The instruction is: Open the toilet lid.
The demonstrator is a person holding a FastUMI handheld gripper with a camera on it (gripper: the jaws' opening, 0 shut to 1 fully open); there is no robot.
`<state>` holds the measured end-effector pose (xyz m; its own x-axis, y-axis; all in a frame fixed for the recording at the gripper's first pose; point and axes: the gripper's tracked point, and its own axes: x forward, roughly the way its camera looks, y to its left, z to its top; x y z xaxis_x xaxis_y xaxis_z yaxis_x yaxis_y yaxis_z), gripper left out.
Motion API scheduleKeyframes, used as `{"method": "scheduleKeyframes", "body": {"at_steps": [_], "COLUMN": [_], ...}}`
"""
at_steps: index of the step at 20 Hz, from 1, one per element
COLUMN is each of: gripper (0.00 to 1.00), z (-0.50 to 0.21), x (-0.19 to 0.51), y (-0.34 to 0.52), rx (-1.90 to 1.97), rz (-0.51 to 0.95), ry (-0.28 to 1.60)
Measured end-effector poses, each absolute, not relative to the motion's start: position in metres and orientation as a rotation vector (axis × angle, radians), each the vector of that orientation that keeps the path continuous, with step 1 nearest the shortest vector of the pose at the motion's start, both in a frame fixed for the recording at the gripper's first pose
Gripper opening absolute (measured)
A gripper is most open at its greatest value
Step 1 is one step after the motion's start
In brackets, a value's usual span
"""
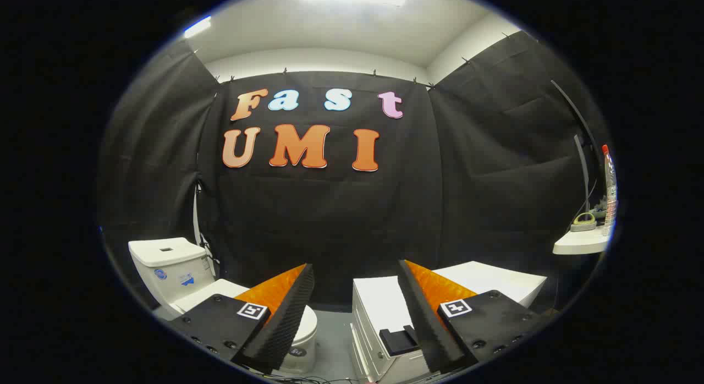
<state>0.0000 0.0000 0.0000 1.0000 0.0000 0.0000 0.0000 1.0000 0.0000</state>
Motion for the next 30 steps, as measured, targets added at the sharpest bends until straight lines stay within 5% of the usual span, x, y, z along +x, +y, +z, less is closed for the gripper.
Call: {"method": "scheduleKeyframes", "body": {"at_steps": [30], "gripper": [0.98], "z": [-0.005], "x": [-0.001], "y": [0.0], "rx": [-0.041], "rz": [0.0], "ry": [0.018]}}
